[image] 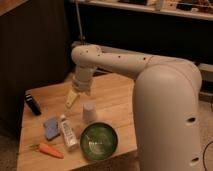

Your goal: Place the ceramic cup over the eraser

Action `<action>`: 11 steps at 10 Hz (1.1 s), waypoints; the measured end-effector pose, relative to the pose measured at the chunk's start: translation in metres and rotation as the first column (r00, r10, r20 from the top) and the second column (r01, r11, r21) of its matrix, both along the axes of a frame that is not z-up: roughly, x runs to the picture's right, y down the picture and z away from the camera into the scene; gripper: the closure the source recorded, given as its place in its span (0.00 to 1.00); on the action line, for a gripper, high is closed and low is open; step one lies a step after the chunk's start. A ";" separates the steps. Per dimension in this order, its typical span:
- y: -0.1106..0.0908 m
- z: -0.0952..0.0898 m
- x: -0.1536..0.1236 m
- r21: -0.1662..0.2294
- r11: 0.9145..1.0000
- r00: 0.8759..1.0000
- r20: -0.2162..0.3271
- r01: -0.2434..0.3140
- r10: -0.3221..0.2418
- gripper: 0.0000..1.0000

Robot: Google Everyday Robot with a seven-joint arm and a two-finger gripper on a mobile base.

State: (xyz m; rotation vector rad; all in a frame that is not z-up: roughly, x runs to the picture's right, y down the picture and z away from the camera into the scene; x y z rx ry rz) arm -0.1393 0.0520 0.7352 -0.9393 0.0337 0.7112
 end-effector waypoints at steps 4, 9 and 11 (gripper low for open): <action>0.000 0.000 0.000 0.000 1.000 1.000 0.000 0.000 0.000 0.20; -0.001 0.000 0.003 -0.002 1.000 1.000 -0.026 -0.002 0.002 0.20; 0.000 0.005 0.022 0.014 1.000 0.993 -0.117 0.000 0.002 0.20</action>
